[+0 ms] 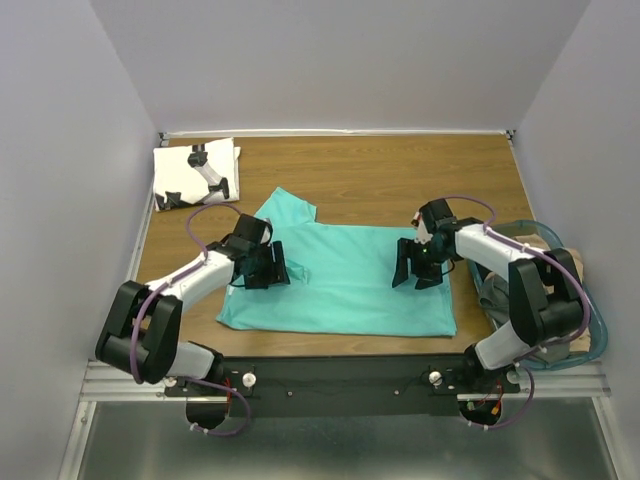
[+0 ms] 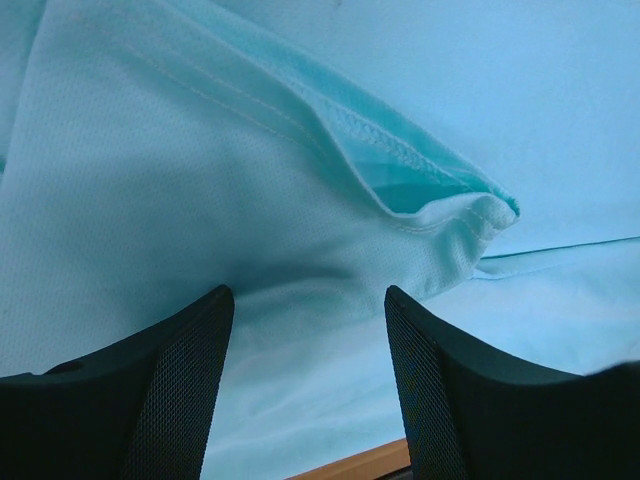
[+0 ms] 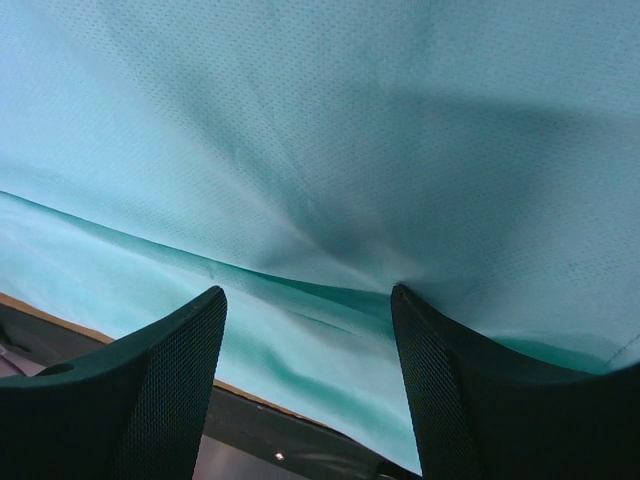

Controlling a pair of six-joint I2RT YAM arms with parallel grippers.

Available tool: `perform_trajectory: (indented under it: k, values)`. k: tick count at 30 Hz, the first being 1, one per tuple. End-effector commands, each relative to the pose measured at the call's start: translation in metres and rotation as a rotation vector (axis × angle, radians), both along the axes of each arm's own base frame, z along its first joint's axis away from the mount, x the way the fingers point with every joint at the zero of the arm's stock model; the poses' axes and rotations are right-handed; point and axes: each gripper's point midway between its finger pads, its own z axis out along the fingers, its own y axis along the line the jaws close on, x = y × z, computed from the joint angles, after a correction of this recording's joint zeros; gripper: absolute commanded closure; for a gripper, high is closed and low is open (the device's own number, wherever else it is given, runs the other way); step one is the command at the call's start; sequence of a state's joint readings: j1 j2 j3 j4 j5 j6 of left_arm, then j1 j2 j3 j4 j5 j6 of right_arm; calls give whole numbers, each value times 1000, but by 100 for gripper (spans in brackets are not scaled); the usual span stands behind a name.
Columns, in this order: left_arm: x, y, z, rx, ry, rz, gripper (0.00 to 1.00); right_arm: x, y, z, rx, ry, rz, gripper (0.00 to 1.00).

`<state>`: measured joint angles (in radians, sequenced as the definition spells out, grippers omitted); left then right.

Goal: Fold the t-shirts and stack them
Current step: Fold the tshirt

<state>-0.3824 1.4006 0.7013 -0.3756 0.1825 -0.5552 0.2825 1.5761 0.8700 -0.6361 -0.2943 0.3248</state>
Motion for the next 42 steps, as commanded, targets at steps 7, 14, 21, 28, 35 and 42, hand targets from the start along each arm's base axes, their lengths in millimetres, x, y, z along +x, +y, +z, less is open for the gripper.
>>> perform_trajectory:
  k: [7,14,21,28,35,42]
  values:
    - [-52,11,10,-28,85,74,30,-43,-5,-3,7,113,-10,26]
    - [-8,-4,68,-81,-58,79,29,8,-3,42,-19,-46,-53,25]
    - [78,-17,93,8,-164,27,27,83,-27,71,-200,-212,-178,20]
    - [170,-29,102,91,-256,10,27,122,-66,53,-318,-195,-268,26]
    - [240,-15,87,158,-290,76,28,150,-94,37,-354,-179,-319,32]
    - [270,10,51,252,-233,121,31,153,-99,25,-352,-152,-335,32]
